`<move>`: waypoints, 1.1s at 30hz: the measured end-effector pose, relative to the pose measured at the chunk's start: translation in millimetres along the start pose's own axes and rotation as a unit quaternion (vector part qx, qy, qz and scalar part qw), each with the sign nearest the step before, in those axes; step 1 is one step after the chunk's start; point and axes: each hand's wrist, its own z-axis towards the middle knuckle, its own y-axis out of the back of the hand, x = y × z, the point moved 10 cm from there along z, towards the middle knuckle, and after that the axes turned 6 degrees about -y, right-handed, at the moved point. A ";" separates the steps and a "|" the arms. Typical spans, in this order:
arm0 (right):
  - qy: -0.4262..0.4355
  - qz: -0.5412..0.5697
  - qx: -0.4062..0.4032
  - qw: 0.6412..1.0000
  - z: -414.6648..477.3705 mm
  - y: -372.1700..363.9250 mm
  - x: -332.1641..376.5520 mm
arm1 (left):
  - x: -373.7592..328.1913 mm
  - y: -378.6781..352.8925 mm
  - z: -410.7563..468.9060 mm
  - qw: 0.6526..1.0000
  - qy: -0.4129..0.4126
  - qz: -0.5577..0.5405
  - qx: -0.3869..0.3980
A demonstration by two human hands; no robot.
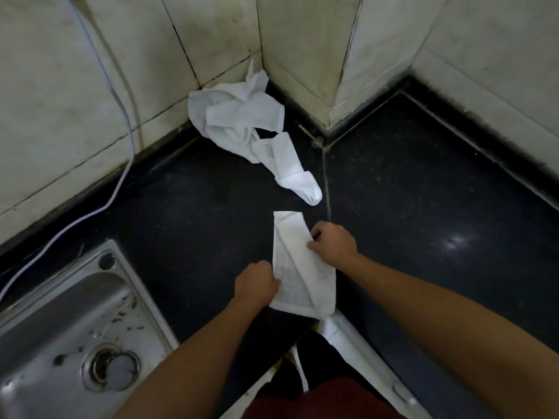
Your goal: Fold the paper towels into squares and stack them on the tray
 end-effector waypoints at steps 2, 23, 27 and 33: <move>-0.021 0.037 -0.028 0.999 -1.6 11.7 -18.0 | 1.3 -1.5 0.5 1.000 0.006 0.006 0.005; 0.121 -0.065 -0.092 0.986 8.7 55.2 -38.4 | -66.4 44.6 58.4 0.962 -0.174 0.209 -0.038; 0.044 0.030 -0.139 0.989 6.0 77.2 -71.4 | -66.8 39.3 49.2 0.962 -0.168 0.211 -0.053; -0.130 0.306 -0.024 0.943 -18.7 41.3 -112.9 | -81.2 1.6 -3.7 0.953 -0.248 0.166 -0.058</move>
